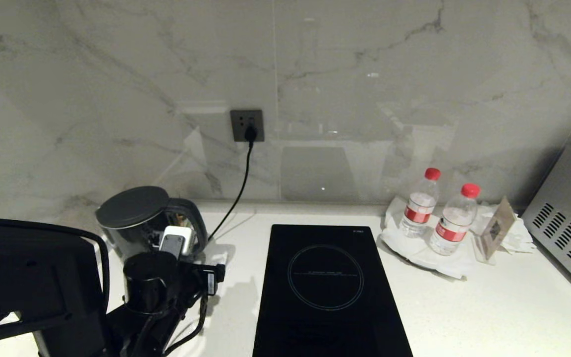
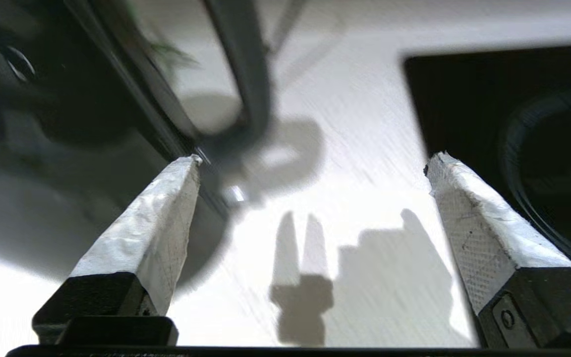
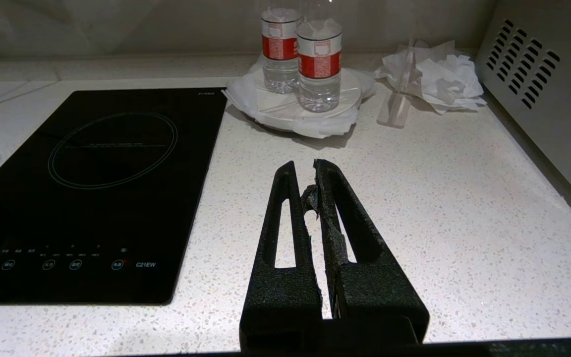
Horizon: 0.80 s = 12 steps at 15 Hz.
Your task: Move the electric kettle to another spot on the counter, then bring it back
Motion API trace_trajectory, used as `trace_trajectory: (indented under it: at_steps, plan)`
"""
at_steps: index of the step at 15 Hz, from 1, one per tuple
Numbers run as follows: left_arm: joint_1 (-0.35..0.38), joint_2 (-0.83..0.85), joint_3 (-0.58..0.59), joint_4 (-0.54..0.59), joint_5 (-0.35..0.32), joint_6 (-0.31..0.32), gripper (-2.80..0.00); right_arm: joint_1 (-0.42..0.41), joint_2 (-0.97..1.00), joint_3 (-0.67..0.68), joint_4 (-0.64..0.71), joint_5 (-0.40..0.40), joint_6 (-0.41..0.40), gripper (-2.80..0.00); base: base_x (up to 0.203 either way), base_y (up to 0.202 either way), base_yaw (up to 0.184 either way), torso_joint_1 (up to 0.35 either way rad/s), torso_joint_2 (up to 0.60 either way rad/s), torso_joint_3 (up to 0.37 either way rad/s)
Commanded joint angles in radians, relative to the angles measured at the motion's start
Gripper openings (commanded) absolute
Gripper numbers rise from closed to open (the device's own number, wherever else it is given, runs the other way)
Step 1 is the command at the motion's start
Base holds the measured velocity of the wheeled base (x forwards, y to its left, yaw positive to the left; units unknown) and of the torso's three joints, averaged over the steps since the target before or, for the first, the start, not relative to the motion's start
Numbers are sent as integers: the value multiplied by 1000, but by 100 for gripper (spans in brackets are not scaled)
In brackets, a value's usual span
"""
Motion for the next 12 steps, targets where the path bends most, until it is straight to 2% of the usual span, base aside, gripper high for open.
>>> trace_trajectory:
  at_steps: [1,3,7,8,9,12]
  plan:
    - [-52,-12,49,-9,5,-33,0,0,1,0,0,0,0,-280,0,0,0,0,0,0]
    - [-78,16,63,-9,10,-84,0,0,1,0,0,0,0,-280,0,0,0,0,0,0]
    - [-80,40,53,-9,23,-89,0,0,1,0,0,0,0,-280,0,0,0,0,0,0]
    - [-80,53,52,-9,25,-91,-30,0,1,0,0,0,0,-280,0,0,0,0,0,0]
    - [-78,73,52,-9,29,-98,-280,0,1,0,0,0,1,-280,0,0,0,0,0,0]
    - [-86,147,4,-9,49,-146,-280,0,0,0,0,0,0,-280,0,0,0,0,0,0]
